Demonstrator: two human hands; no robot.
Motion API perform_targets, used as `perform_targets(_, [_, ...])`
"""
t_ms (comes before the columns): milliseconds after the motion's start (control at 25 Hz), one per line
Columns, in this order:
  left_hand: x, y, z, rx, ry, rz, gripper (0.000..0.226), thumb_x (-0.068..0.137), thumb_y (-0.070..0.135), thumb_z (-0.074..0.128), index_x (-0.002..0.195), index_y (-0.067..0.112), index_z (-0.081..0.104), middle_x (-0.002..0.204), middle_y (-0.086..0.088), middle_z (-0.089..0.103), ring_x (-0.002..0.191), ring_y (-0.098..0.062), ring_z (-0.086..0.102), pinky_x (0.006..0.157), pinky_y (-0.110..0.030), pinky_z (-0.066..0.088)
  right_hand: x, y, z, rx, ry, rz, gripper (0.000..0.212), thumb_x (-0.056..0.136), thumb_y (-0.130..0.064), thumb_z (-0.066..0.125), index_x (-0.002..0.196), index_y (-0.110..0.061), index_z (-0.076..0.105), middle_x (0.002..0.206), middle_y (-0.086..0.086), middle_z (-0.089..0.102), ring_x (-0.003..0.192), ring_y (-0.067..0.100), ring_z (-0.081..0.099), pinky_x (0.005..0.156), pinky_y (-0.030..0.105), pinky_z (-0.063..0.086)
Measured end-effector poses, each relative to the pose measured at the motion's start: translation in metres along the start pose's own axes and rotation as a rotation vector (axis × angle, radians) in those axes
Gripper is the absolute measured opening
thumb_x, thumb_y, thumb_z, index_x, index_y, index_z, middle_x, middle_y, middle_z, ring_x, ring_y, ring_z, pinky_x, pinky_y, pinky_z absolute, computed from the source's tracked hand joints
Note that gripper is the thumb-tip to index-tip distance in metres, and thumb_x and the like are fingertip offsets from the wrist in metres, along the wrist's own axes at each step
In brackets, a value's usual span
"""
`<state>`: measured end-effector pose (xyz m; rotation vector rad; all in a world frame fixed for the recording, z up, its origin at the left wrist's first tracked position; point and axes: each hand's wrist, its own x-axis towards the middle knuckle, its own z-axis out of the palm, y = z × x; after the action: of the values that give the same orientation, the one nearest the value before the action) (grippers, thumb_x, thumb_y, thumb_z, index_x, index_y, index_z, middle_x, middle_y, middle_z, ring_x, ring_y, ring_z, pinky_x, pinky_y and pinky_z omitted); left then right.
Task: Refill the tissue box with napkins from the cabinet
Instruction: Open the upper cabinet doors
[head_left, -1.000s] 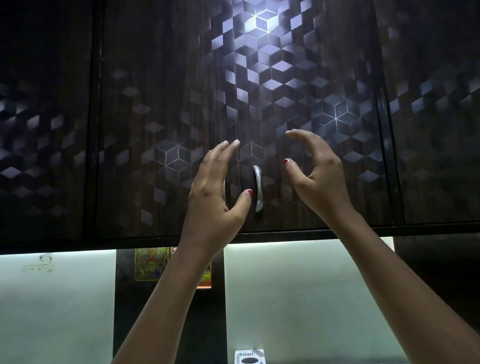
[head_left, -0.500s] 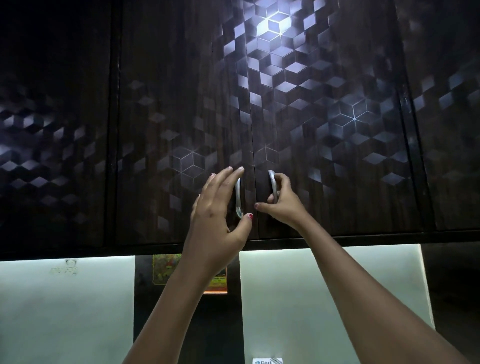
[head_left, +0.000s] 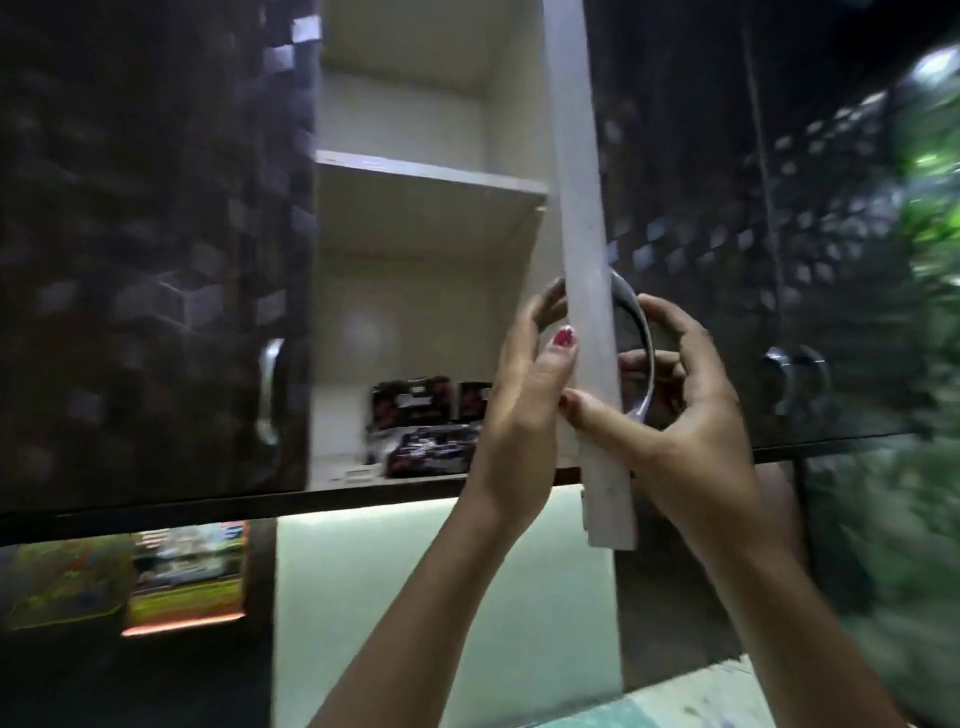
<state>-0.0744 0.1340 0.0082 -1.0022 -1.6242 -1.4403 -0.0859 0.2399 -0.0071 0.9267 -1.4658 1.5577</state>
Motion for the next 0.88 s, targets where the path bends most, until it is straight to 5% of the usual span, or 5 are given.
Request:
perform_targets(240, [0.018, -0.048, 0.092, 0.206, -0.147, -0.019, 0.052, 0.08, 0.029, 0.058, 0.128, 0.04, 0.042, 0.147, 0.009, 0.033, 0.134, -0.004, 0.031, 0.111, -0.027, 0.028, 0.005, 0.02, -0.121, -0.086, 0.129, 0.003, 0.017, 0.072, -0.026, 0.057, 0.086, -0.025, 0.067, 0.077, -0.015, 0.073, 0.074, 0.002, 0.065, 0.064, 0.015, 0.053])
perform_targets(480, [0.033, -0.101, 0.146, 0.506, -0.297, -0.092, 0.062, 0.081, 0.026, 0.06, 0.135, 0.04, 0.034, 0.156, 0.009, 0.012, 0.143, -0.012, 0.015, 0.115, -0.047, 0.029, 0.023, 0.067, -0.2, -0.262, 0.279, 0.159, 0.03, 0.082, -0.048, 0.051, 0.076, -0.021, 0.063, 0.089, 0.032, 0.065, 0.074, 0.032, 0.059, 0.067, 0.037, 0.049])
perform_targets(600, [0.041, -0.115, 0.16, 0.587, -0.363, -0.108, 0.065, 0.08, 0.029, 0.059, 0.137, 0.041, 0.03, 0.157, 0.012, 0.002, 0.145, -0.012, 0.005, 0.115, -0.048, 0.029, 0.033, 0.09, -0.217, -0.263, 0.311, 0.181, 0.016, 0.092, -0.031, 0.044, 0.088, -0.025, 0.059, 0.08, 0.023, 0.066, 0.088, 0.052, 0.057, 0.073, 0.046, 0.049])
perform_targets(720, [0.043, -0.127, 0.166, 0.591, -0.37, -0.085, 0.068, 0.081, 0.027, 0.058, 0.139, 0.042, 0.026, 0.156, 0.016, -0.004, 0.145, -0.01, -0.001, 0.115, -0.042, 0.028, 0.04, 0.105, -0.226, -0.235, 0.315, 0.167, 0.019, 0.092, -0.03, 0.044, 0.082, -0.026, 0.06, 0.08, 0.011, 0.067, 0.086, 0.045, 0.061, 0.076, 0.045, 0.05])
perform_targets(880, [0.032, -0.138, 0.171, 0.663, -0.328, -0.018, 0.073, 0.083, 0.031, 0.056, 0.139, 0.049, 0.013, 0.155, 0.018, -0.012, 0.144, -0.008, -0.009, 0.111, -0.039, 0.031, 0.038, 0.116, -0.234, -0.182, 0.288, 0.144, 0.02, 0.091, -0.025, 0.043, 0.081, -0.025, 0.06, 0.074, -0.01, 0.07, 0.074, 0.011, 0.065, 0.065, 0.018, 0.053])
